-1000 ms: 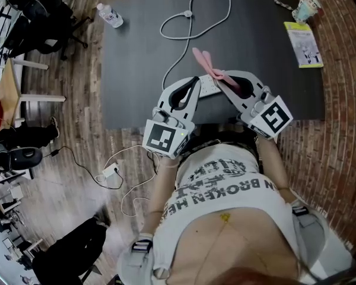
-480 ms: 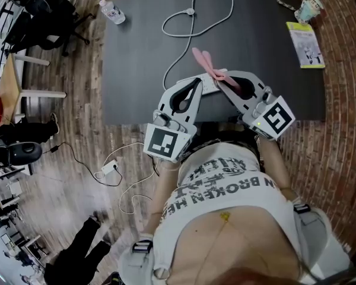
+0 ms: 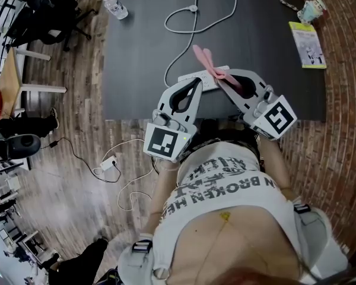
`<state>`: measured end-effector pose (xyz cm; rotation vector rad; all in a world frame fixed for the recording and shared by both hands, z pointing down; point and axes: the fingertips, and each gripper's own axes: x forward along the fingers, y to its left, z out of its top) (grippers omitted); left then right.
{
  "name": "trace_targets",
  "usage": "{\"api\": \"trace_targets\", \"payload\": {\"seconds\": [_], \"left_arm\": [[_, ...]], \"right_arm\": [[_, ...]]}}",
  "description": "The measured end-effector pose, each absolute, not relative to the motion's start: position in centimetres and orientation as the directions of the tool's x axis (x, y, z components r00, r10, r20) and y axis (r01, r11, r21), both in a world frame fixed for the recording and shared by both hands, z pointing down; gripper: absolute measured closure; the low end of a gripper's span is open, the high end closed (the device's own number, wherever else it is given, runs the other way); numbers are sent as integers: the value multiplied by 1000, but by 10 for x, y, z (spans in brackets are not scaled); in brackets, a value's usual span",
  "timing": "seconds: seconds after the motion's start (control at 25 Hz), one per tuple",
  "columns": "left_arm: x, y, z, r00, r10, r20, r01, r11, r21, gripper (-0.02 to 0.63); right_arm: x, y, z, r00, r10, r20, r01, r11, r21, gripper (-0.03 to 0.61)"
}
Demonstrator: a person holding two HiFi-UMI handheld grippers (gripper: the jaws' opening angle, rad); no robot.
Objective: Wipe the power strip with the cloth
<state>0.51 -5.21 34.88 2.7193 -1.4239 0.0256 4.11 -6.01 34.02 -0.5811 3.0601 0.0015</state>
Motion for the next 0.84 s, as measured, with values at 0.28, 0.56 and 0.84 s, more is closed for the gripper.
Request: {"api": "trace_targets", "payload": {"seconds": [0.28,0.56,0.84], "left_arm": [[0,-47,347,562,-825,56,-827,-560,49,606],[1,-43,349,566,-822,56,-824,-564,55,606],[2,-42,348,567,-822,55,-824,-564,51,606]], "right_arm": [[37,-53,338,-933,-360,-23,-361,933,0,563],[35,-47,342,-933,-359,0,-359,933,19,563],[36,-47,342,-931,-366,-4,-366,931,6,563]]}}
